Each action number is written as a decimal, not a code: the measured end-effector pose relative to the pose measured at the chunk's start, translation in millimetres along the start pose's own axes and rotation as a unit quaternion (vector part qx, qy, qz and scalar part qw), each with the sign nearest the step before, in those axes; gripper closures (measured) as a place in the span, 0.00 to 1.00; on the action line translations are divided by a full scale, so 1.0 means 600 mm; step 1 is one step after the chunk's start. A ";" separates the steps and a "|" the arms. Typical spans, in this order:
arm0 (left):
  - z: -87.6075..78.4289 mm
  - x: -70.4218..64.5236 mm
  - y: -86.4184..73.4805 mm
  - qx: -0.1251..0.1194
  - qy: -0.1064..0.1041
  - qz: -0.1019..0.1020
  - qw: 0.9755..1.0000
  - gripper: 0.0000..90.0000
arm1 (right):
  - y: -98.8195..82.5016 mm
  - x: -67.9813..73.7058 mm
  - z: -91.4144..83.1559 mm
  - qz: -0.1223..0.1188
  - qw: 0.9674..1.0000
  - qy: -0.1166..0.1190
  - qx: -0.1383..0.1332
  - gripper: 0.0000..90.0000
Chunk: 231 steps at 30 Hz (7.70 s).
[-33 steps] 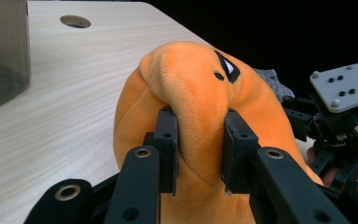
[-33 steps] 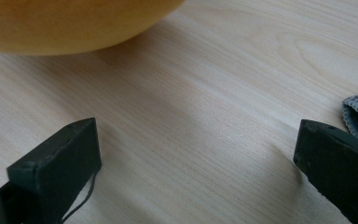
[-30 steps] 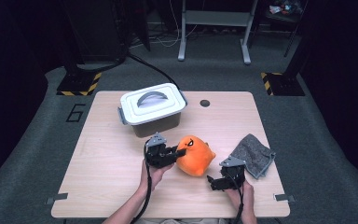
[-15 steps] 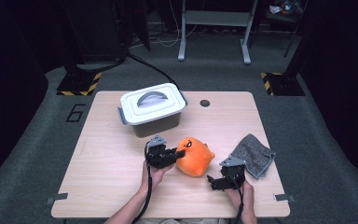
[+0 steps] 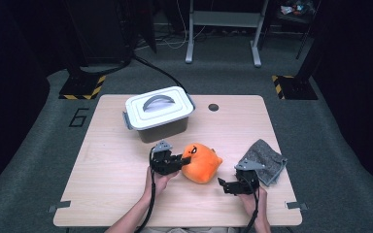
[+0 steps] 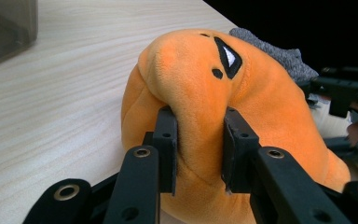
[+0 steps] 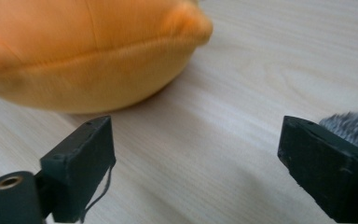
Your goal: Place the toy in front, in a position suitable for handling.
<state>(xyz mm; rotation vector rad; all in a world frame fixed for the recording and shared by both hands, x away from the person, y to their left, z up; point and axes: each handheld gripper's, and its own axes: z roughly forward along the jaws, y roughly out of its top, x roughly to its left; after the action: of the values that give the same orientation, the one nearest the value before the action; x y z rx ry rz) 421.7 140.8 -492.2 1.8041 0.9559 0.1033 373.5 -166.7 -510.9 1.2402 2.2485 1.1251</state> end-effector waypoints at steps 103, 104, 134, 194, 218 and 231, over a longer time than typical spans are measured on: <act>0.045 -0.024 0.008 0.072 -0.048 0.064 0.994 0.70 | 0.166 -0.024 -0.004 -0.008 0.998 0.056 0.035 0.40; 0.045 -0.024 0.007 0.072 -0.048 0.063 0.994 0.70 | 0.170 -0.026 0.004 -0.013 0.997 0.062 0.045 0.40; 0.027 -0.020 0.080 0.103 -0.073 0.137 0.983 0.80 | 0.140 0.019 -0.028 0.032 0.999 0.030 0.001 0.88; 0.025 -0.059 -0.019 0.067 -0.011 0.133 0.989 0.86 | 0.168 -0.070 0.044 0.006 0.992 0.106 0.064 0.59; 0.028 -0.028 0.059 0.094 0.005 0.174 0.980 0.90 | 0.140 -0.011 -0.024 0.058 0.998 0.020 0.025 0.84; 0.038 -0.012 0.052 0.082 0.025 0.121 0.989 0.61 | 0.111 -0.014 -0.001 0.082 0.996 -0.006 0.019 0.80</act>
<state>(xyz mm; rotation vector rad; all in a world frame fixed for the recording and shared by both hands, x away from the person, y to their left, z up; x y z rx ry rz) 445.0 115.0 -474.4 2.0733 0.7941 0.2283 414.6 -153.3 -459.9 1.4650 2.2025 1.1339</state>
